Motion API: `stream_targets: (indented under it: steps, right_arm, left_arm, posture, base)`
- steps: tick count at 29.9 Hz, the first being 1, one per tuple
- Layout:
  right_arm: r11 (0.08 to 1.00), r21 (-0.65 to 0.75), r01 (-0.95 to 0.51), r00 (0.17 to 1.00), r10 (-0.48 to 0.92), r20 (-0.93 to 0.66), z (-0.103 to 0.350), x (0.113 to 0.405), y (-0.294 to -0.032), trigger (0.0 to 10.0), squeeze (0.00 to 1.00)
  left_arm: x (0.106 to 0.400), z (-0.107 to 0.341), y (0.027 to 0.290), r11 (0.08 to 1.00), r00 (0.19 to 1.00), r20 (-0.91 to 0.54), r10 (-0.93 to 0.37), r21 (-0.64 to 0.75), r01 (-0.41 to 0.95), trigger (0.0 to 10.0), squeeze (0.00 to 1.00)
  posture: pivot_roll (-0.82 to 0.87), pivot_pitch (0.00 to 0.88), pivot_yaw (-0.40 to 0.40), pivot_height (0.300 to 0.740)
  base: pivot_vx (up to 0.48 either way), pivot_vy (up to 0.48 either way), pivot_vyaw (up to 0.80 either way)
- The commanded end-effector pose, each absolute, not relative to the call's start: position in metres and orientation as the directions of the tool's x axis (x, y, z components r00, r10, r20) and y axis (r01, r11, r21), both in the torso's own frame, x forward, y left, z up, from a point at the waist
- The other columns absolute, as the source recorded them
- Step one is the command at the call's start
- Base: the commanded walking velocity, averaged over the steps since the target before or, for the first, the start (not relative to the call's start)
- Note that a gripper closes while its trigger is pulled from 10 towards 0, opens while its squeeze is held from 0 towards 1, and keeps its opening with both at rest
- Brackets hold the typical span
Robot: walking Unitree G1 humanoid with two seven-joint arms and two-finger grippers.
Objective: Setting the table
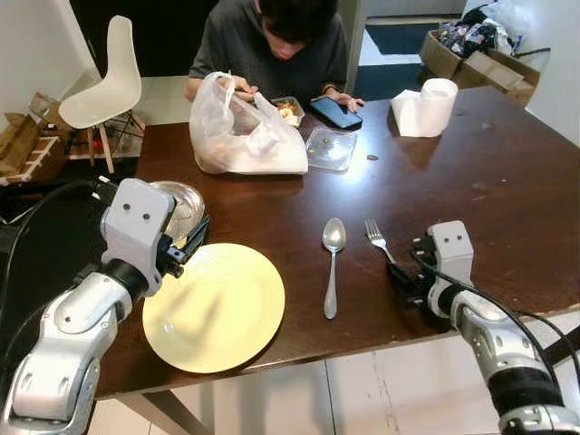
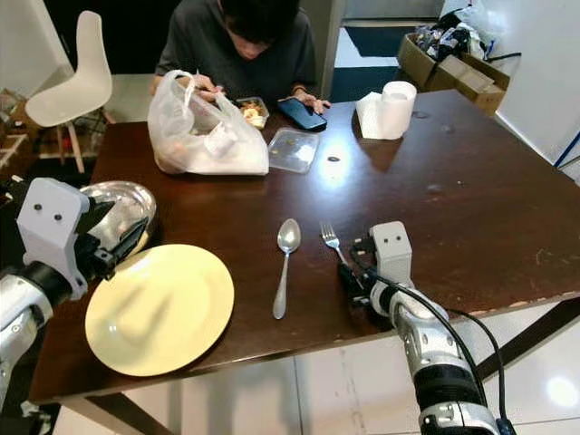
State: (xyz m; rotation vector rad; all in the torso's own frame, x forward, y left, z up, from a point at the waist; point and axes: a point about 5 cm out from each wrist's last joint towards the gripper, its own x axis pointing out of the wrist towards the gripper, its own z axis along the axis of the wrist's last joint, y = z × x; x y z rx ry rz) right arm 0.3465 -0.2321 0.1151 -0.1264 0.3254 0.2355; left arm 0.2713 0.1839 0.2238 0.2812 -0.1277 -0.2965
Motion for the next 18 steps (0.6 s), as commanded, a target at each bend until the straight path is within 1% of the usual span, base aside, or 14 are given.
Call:
stream_targets:
  steps: [1, 6, 8, 9, 10, 14, 18]
  right_arm:
    - [0.955, -0.053, -0.291, 0.827, 0.224, -0.516, 0.077, 0.33, -0.232, 0.0, 0.0]
    - [0.944, -0.039, -0.327, 0.779, 0.246, -0.577, 0.064, 0.323, -0.232, 0.0, 0.0]
    - [0.947, -0.022, -0.32, 0.766, 0.246, -0.594, 0.059, 0.32, -0.234, 0.0, 0.0]
    - [0.947, -0.022, -0.32, 0.766, 0.246, -0.594, 0.059, 0.32, -0.234, 0.0, 0.0]
    - [0.954, 0.019, -0.3, 0.769, 0.254, -0.586, 0.058, 0.319, -0.233, 0.0, 0.0]
    - [0.954, 0.048, -0.296, 0.771, 0.268, -0.578, 0.058, 0.32, -0.231, 0.0, 0.0]
    - [0.952, 0.122, -0.279, 0.798, 0.301, -0.523, 0.063, 0.323, -0.222, 0.0, 0.0]
  left_arm:
    - [0.268, 0.223, 0.186, 0.919, 0.951, 0.072, -0.301, 0.287, 0.27, 10.0, 0.0]
    - [0.268, 0.223, 0.186, 0.924, 0.954, 0.073, -0.292, 0.278, 0.262, 10.0, 0.0]
    - [0.268, 0.223, 0.185, 0.927, 0.955, 0.072, -0.288, 0.273, 0.258, 10.0, 0.0]
    - [0.268, 0.223, 0.185, 0.927, 0.955, 0.072, -0.288, 0.273, 0.258, 10.0, 0.0]
    - [0.267, 0.223, 0.185, 0.927, 0.955, 0.072, -0.286, 0.272, 0.257, 10.0, 0.0]
    - [0.268, 0.224, 0.185, 0.928, 0.956, 0.071, -0.285, 0.27, 0.256, 10.0, 0.0]
    - [0.271, 0.223, 0.184, 0.93, 0.956, 0.074, -0.283, 0.266, 0.255, 10.0, 0.0]
  posture:
    - [0.1, 0.092, 0.121, 0.74]
    - [0.1, 0.089, 0.109, 0.74]
    - [0.1, 0.087, 0.109, 0.74]
    - [0.1, 0.087, 0.109, 0.74]
    - [0.1, 0.085, 0.107, 0.74]
    - [0.1, 0.082, 0.109, 0.74]
    - [0.09, 0.073, 0.103, 0.74]
  base:
    - [0.0, 0.0, 0.0]
    - [0.0, 0.0, 0.0]
    - [0.0, 0.0, 0.0]
    - [0.0, 0.0, 0.0]
    - [0.0, 0.0, 0.0]
    - [0.0, 0.0, 0.0]
    - [0.0, 0.0, 0.0]
